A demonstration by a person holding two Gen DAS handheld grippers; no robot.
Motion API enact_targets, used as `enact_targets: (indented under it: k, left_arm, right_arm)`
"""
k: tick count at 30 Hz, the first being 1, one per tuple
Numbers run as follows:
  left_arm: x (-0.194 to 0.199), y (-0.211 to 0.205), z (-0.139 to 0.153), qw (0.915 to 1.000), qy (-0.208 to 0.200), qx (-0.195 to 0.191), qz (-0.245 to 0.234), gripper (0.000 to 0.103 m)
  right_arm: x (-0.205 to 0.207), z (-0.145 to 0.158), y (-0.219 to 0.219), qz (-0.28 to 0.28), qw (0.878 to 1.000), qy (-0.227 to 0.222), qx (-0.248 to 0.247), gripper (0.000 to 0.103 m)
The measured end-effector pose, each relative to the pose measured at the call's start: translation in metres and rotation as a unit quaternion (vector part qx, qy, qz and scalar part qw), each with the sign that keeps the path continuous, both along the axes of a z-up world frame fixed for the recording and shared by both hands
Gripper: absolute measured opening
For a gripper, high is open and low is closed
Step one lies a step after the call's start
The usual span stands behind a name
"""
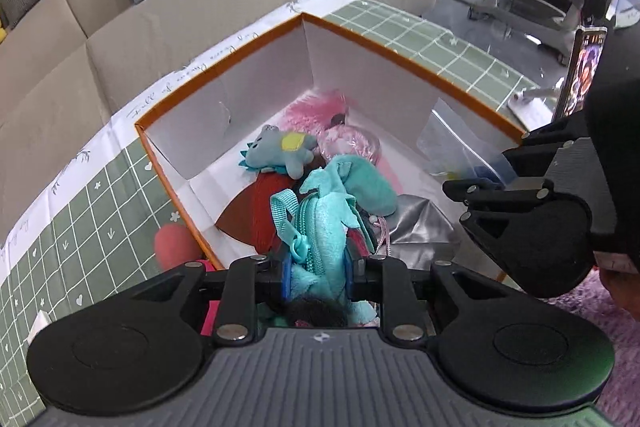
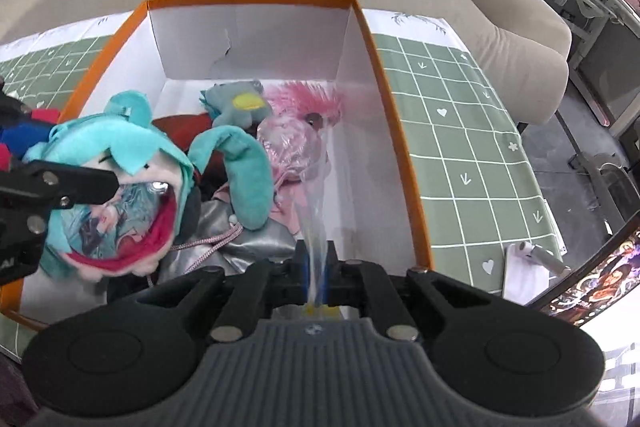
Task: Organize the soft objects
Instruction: 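Lower both grippers into the shoebox and open them to release the doll and bag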
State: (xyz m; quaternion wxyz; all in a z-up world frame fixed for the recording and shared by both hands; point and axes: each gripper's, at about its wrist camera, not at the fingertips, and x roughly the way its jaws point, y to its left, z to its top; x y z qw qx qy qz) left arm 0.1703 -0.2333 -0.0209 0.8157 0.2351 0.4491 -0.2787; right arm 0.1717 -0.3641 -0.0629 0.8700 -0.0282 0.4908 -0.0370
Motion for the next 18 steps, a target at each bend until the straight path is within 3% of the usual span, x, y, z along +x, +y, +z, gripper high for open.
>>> enact_targets:
  k: [7, 12, 14, 18]
  left_arm:
    - [0.006, -0.009, -0.013, 0.9996, 0.001, 0.025, -0.014, 0.031]
    - [0.006, -0.013, -0.018, 0.9982, -0.019, 0.053, -0.02, 0.046]
    - [0.005, -0.01, -0.012, 0.9988, -0.022, 0.043, -0.008, 0.057]
    - [0.002, -0.005, 0.004, 0.9987, -0.039, 0.032, -0.004, 0.059]
  right_arm:
    - [0.001, 0.001, 0.003, 0.013, 1.0, 0.005, 0.014, 0.032]
    - [-0.005, 0.008, 0.011, 0.021, 1.0, -0.006, 0.003, 0.05]
    - [-0.008, 0.012, 0.009, 0.017, 1.0, -0.01, 0.009, 0.058]
    - [-0.012, 0.018, 0.009, 0.015, 1.0, -0.017, 0.021, 0.066]
